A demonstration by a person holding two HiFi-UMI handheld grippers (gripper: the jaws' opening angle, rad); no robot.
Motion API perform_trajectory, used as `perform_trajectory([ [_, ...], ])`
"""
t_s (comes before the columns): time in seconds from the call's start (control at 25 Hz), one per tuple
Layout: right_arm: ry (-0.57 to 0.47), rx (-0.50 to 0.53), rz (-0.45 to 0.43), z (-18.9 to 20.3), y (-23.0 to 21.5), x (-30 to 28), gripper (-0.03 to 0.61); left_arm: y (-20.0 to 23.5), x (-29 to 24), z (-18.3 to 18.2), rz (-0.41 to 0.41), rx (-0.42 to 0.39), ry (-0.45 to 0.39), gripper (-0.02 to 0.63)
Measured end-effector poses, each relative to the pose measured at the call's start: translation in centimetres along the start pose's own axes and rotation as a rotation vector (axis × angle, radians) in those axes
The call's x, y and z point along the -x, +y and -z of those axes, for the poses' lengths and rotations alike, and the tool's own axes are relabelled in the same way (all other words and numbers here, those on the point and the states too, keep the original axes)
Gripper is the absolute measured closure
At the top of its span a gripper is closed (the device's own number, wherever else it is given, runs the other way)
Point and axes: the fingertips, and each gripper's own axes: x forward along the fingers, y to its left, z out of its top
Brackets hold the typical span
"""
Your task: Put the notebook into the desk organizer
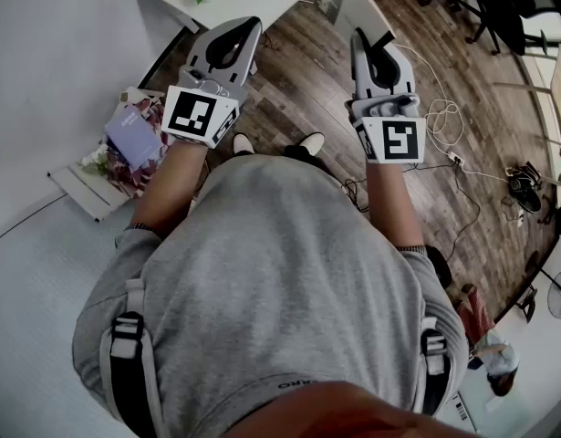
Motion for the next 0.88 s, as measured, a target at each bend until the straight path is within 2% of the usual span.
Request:
perform_trajectory([
  [0.88,-0.027,-0.063,0.002,0.3,-1.5,1.4,0.563,-1.4,-1.0,0.3,0.011,0.005,0.001,0.594],
])
